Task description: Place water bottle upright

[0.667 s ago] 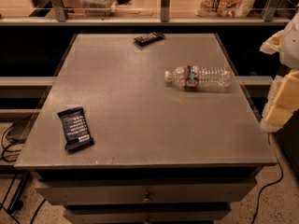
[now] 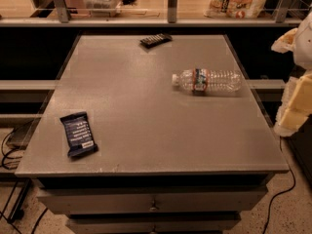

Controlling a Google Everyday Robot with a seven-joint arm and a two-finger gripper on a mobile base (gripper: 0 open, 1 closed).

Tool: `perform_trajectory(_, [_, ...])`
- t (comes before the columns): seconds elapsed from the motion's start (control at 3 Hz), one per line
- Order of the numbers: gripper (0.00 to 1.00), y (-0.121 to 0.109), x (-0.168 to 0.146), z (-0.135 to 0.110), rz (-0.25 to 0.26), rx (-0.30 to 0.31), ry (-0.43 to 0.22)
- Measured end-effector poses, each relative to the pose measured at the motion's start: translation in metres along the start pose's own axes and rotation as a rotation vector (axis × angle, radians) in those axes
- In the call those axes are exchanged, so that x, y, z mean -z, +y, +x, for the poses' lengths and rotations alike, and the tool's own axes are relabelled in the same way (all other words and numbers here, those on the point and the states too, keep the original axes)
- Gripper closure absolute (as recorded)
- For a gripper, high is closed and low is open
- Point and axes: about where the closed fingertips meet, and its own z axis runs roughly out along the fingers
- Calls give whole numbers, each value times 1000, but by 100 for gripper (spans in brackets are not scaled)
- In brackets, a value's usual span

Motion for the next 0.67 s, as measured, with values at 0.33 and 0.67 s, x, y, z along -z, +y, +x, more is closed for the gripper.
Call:
perform_trajectory(0.33, [0, -9, -8, -13, 4, 81, -11])
perform_trajectory(0.67, [0, -26, -26, -34, 1, 173, -26])
